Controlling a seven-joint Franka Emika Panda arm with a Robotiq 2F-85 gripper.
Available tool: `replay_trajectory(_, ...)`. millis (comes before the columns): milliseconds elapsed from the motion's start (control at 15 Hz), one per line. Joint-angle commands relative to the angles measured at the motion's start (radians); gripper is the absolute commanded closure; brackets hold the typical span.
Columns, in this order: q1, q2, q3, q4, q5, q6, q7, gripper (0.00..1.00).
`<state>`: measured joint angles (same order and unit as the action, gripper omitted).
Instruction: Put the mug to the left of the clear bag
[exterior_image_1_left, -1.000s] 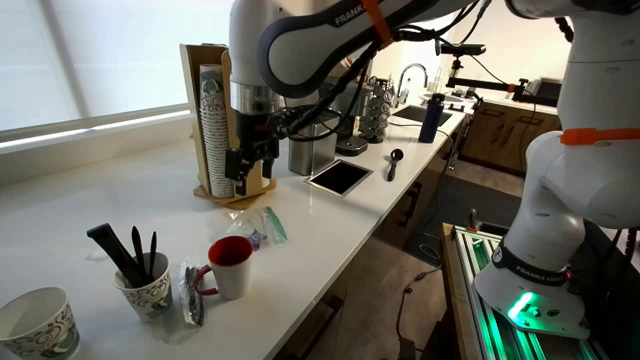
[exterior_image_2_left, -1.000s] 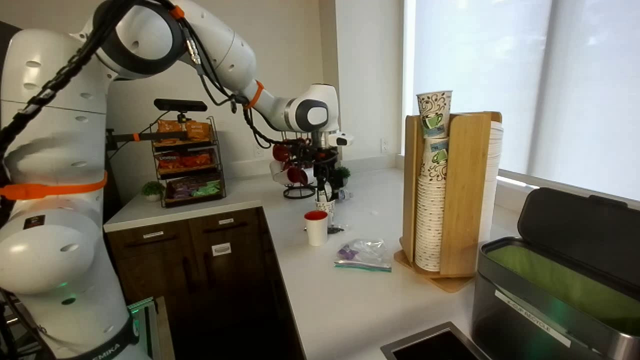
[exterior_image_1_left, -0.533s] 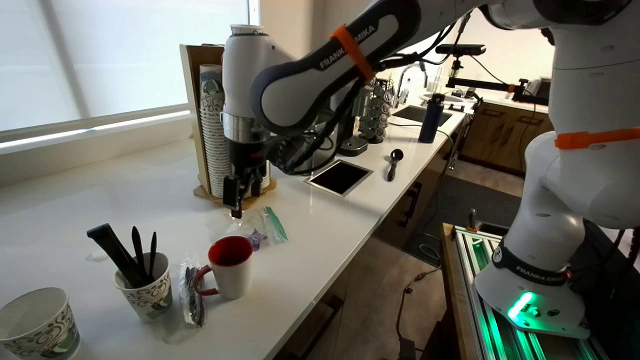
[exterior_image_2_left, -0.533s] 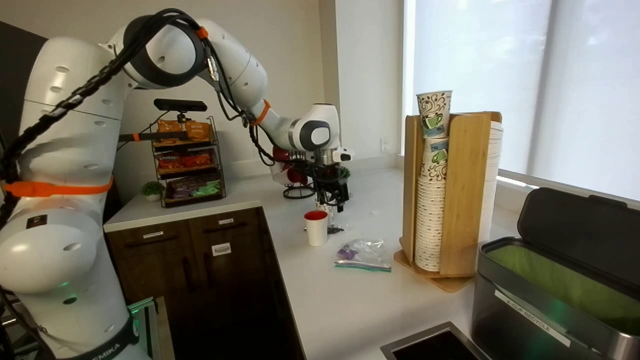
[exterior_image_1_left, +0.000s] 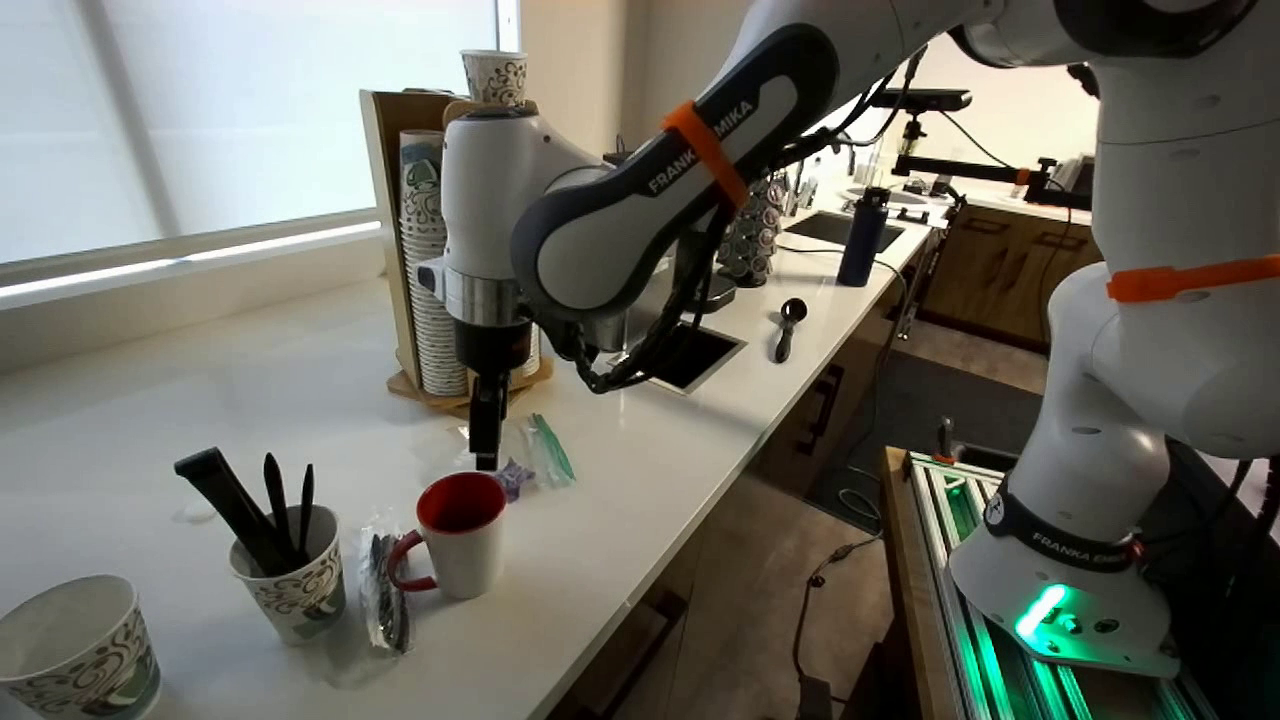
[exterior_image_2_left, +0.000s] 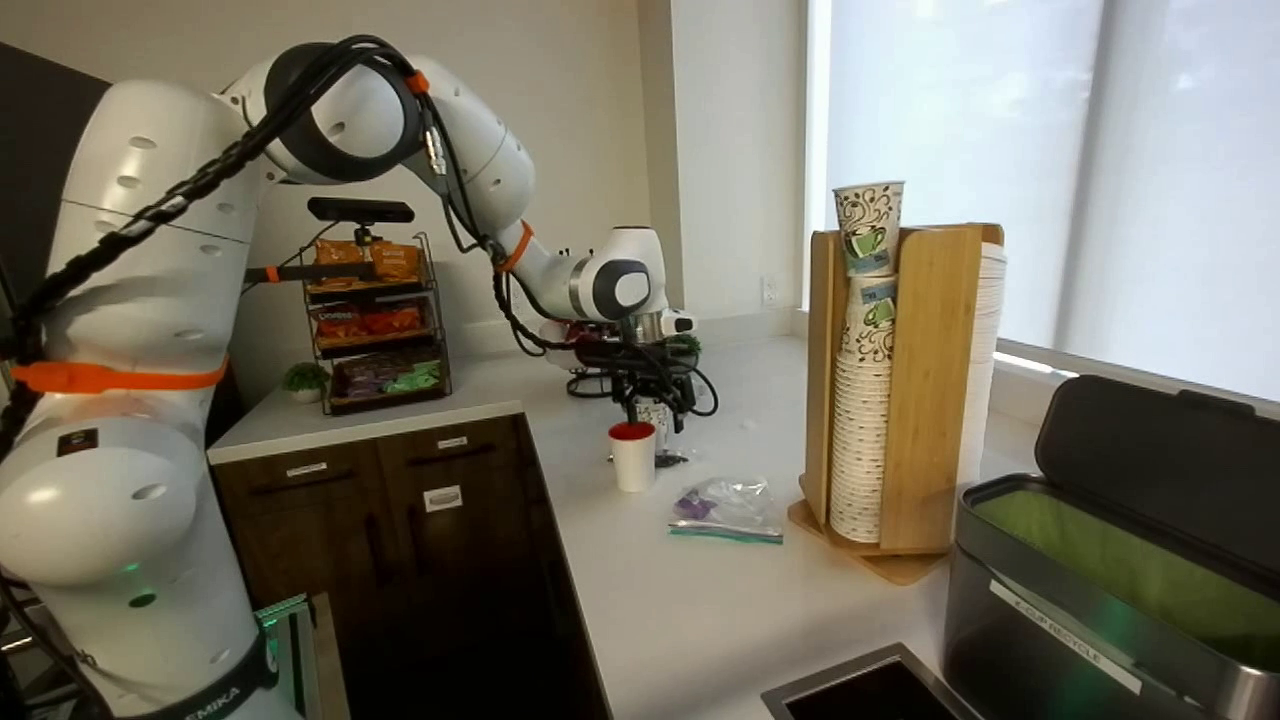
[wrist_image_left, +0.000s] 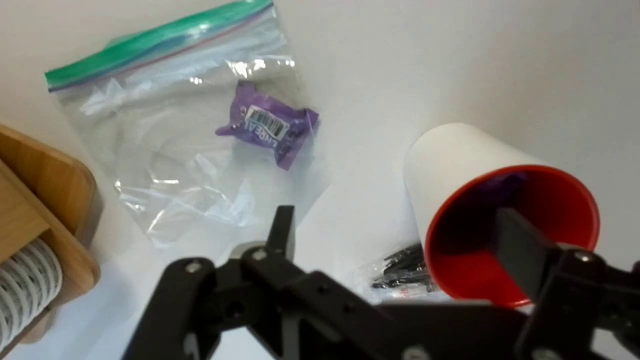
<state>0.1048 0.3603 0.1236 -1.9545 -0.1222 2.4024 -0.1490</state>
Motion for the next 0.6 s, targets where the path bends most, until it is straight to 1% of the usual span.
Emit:
replay_trajectory(0, 0.004, 0.048, 0.008, 0.036, 0.008, 0.068, -0.033, 0.00)
replay_trajectory(333, -0.004, 0.108, 0.022, 0.102, 0.043, 0.042, -0.043, 0.00)
replay_trajectory(467, 0.000, 0.128, 0.021, 0.126, 0.042, 0.015, -0.042, 0.05)
replay_trajectory(533, 0.002, 0.141, 0.021, 0.141, 0.043, -0.001, -0.040, 0.26)
